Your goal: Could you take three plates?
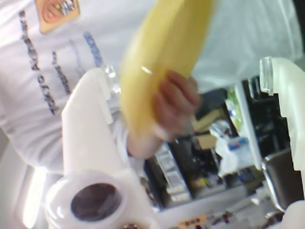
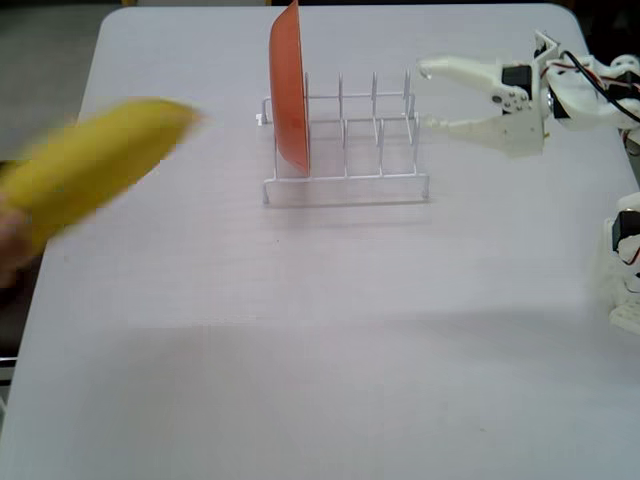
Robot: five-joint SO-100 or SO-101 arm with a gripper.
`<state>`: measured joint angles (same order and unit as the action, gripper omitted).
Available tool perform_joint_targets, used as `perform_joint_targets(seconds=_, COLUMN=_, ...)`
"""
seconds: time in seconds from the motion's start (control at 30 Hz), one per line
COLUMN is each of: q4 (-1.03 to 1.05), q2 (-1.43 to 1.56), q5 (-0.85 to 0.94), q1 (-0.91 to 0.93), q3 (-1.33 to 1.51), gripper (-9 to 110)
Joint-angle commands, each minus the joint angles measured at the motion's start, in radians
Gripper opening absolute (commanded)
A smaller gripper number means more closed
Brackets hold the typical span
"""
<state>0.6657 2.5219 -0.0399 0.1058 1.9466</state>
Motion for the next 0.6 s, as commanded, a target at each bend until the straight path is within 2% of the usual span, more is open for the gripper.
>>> perform_joint_targets(seconds=0.0, q4=-0.029, q2=0.123, q5=0.002, q1=-0.003, q3=0.074, gripper=38)
perform_joint_targets(seconds=0.57, q4=-0.037, q2=0.457, q5=0.103, q1=-0.233, q3=0.411, gripper=37)
